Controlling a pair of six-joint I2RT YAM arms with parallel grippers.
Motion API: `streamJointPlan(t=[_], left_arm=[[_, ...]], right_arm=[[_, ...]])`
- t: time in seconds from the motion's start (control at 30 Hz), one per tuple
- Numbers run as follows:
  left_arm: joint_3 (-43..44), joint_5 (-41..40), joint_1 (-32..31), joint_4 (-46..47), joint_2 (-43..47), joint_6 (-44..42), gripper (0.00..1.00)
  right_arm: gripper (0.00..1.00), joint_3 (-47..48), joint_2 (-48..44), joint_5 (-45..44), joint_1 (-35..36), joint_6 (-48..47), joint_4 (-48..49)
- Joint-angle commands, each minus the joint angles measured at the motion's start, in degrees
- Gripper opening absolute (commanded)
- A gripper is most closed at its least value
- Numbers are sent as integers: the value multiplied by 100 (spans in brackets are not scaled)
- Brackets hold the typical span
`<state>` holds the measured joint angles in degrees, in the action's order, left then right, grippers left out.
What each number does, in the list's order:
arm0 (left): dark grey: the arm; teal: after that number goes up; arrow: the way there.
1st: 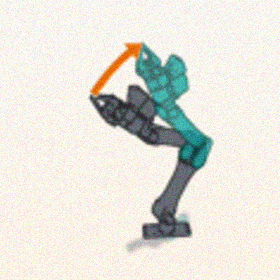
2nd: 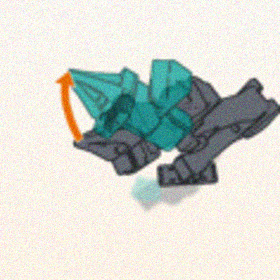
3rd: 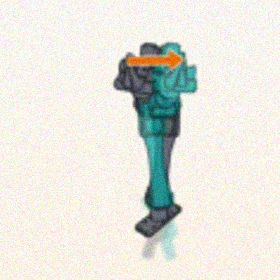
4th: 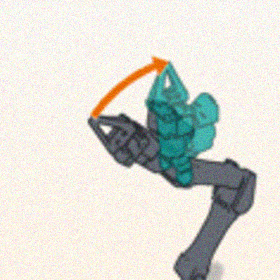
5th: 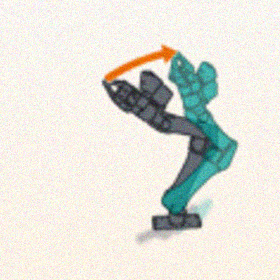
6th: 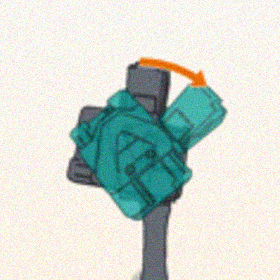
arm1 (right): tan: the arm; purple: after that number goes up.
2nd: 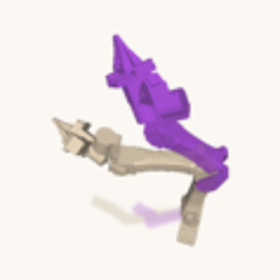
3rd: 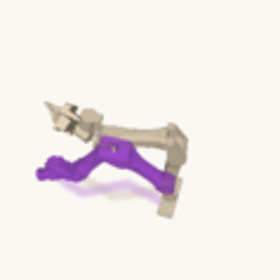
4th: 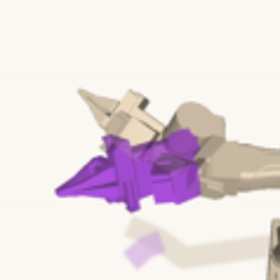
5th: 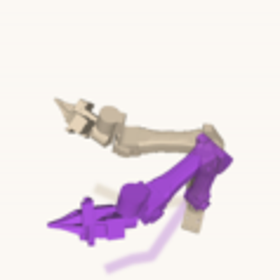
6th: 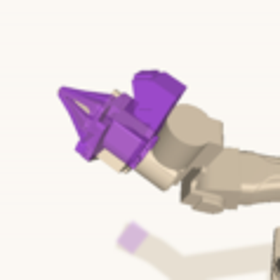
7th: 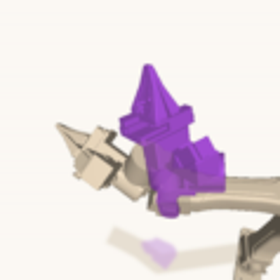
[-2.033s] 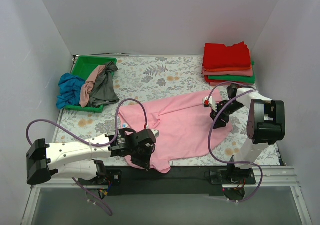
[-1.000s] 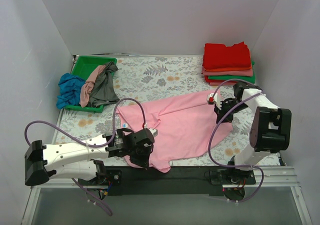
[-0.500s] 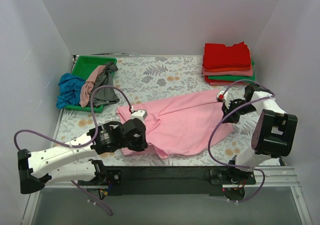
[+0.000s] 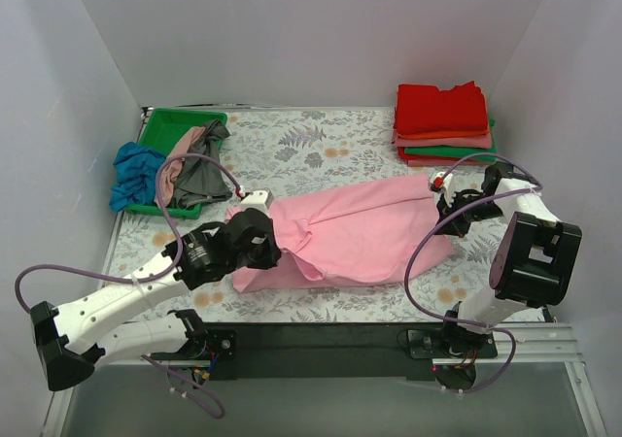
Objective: Fold and stack the t-shirts
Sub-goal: Fold the tshirt
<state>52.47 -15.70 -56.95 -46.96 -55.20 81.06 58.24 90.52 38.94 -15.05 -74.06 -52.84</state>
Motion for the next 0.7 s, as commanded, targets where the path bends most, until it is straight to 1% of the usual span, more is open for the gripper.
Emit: streamJointPlan(t=[0.0,0.37,0.4,0.67], left_arm=[[185,-65,341,363,-87,-423,0],[88,190,1019,828,-334,-854,0],[19,269,1210,924,-394,-968,0],[97,647,1766,1207,-676,-1259,0]], right_arm=[[1,56,-43,228,-68,181,186],[1,21,-43,290,-95,586,660],[1,-14,-17,238,-112,734,835],[1,-155,-17,70,-165,1078,1293]])
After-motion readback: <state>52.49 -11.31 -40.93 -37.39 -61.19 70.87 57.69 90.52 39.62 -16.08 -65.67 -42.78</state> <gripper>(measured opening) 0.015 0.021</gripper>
